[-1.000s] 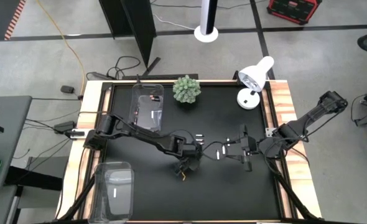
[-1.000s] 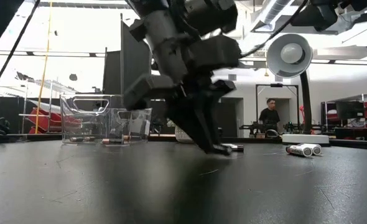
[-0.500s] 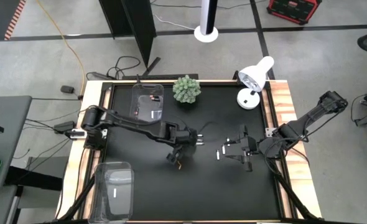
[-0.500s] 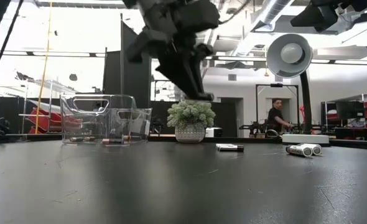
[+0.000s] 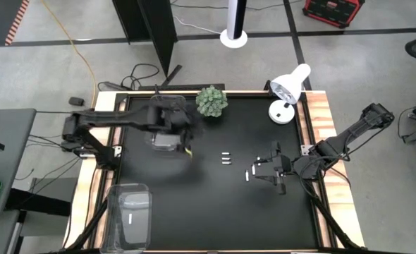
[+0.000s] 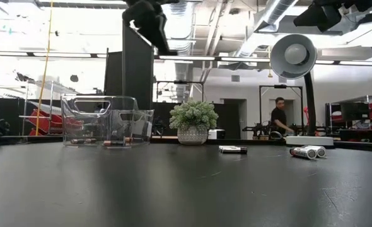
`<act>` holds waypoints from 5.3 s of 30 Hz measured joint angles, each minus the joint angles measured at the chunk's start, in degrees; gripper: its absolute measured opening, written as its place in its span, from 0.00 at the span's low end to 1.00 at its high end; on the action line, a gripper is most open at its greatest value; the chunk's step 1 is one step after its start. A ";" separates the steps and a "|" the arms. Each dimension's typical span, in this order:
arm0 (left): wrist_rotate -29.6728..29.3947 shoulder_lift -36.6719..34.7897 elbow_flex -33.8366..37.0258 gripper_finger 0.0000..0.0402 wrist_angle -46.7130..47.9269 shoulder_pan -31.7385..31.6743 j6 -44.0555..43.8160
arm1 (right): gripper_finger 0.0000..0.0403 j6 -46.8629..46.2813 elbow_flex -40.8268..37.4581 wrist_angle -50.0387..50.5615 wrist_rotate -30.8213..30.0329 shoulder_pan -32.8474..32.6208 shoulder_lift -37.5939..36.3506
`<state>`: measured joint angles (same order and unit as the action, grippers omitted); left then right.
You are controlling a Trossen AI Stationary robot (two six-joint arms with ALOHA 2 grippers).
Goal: Sort batteries
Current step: Put the copper and black battery into the top transparent bin, then put the silver and black battery into the bottom transparent bin
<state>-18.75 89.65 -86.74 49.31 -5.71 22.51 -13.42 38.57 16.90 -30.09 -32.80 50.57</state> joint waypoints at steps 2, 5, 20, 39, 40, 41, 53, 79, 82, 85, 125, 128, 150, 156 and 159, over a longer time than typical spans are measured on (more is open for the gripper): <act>0.25 -1.45 0.00 0.09 2.26 -2.84 -0.06 | 0.67 0.17 -0.02 -0.01 0.00 0.27 0.00; 1.22 -2.10 0.00 0.09 6.25 -7.72 -0.36 | 0.67 0.22 -0.04 -0.19 0.00 0.50 0.00; 12.97 -2.05 16.86 0.09 0.16 -24.52 2.53 | 0.67 0.40 -0.04 -0.06 -0.02 0.75 0.00; 20.32 -1.94 25.00 0.09 -10.37 -29.73 8.34 | 0.67 0.51 -0.04 -0.28 0.00 1.45 0.00; 20.42 -1.94 25.00 0.09 -10.42 -29.73 8.36 | 0.67 0.51 -0.04 -0.28 -0.02 1.69 0.00; 20.51 -1.94 25.00 0.09 -10.40 -29.71 8.35 | 0.67 0.48 -0.04 -0.28 0.00 1.96 0.00; 21.57 -1.90 25.03 0.10 -10.39 -29.71 8.05 | 0.67 0.36 -0.04 -0.26 0.00 2.70 0.00; 21.15 -1.90 25.03 0.37 -14.99 -29.68 5.97 | 0.67 0.34 -0.04 -0.25 0.00 2.70 0.00; 18.34 -1.90 24.87 0.42 -14.49 -29.43 5.81 | 0.67 0.33 -0.04 -0.25 0.00 2.70 0.00; 13.21 -1.88 23.24 0.42 -12.91 -28.99 5.02 | 0.67 0.34 -0.04 -0.36 0.00 2.70 0.00; -25.98 -27.04 39.68 0.19 -39.65 39.61 -30.42 | 0.67 6.33 -0.04 -14.55 9.48 25.90 20.87; -26.05 -27.04 43.21 0.19 -45.84 42.36 -28.25 | 0.67 5.49 -0.04 -16.56 10.15 25.26 24.77; -23.75 -26.75 48.70 0.19 -48.21 45.88 -27.67 | 0.67 8.93 14.98 -5.71 10.62 31.55 44.76; -23.60 -26.75 48.70 0.19 -46.61 45.88 -27.72 | 0.67 8.99 16.24 -1.26 10.78 34.23 46.35; -23.62 -26.75 48.70 0.19 -45.97 45.88 -27.77 | 0.67 8.98 16.32 -1.05 13.24 34.91 47.21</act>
<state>-42.37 62.89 -38.04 3.34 40.16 -5.26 -4.44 54.89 15.85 -16.84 2.10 97.78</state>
